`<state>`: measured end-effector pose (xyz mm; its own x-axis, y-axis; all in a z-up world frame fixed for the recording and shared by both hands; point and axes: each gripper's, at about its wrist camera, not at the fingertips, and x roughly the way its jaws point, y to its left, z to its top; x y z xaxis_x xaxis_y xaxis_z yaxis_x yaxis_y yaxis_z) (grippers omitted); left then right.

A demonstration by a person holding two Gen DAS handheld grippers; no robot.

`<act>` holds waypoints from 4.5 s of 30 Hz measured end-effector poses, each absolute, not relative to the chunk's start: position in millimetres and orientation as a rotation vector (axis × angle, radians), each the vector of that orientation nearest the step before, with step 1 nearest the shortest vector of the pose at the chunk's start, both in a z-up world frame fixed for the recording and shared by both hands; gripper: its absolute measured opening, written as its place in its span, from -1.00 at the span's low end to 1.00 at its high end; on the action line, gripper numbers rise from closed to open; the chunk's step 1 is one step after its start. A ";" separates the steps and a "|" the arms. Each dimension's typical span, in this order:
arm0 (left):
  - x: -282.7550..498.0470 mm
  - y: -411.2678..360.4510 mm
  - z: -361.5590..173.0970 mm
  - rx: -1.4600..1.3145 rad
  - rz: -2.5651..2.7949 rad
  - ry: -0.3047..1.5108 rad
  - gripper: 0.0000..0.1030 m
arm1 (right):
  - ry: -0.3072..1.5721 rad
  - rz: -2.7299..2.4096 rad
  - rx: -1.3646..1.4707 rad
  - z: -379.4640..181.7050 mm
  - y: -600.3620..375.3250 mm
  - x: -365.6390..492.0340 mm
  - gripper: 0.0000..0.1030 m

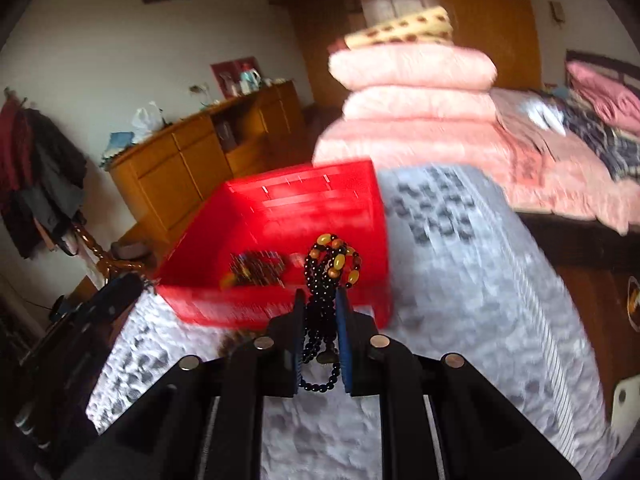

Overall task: Organize jewelry
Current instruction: 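Carry the charm cluster and black strand into the red box and open both tools, then withdraw and move the right tool to the brown bracelet with gold pendant, then grasp the gold-pendant wooden bead bracelet with the right tool and lift it, then grasp the brown bead bracelet with turquoise bead with the left tool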

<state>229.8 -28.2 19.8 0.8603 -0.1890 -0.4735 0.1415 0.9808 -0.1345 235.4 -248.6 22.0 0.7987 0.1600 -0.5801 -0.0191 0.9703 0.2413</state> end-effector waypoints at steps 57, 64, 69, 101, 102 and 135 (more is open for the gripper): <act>215.3 27.5 -30.9 -0.061 -0.058 0.593 0.30 | 0.790 0.284 0.156 -51.6 -173.8 239.9 -0.26; 217.9 26.6 -34.3 -0.047 -0.062 0.613 0.29 | 0.819 0.282 0.145 -55.0 -166.8 247.8 -0.27; 217.8 30.4 -38.5 -0.053 -0.062 0.630 0.29 | 0.855 0.270 0.141 -60.6 -165.5 254.0 -0.27; 219.2 34.6 -45.7 -0.092 -0.091 0.657 0.36 | 0.898 0.229 0.107 -68.4 -162.3 266.9 -0.67; 219.3 34.0 -45.9 -0.089 -0.089 0.658 0.36 | 0.895 0.234 0.115 -67.9 -164.4 266.2 -0.67; 255.5 -133.5 -70.9 -0.056 -0.208 0.875 -0.43 | 0.713 0.150 0.362 -43.9 -318.3 210.8 -0.67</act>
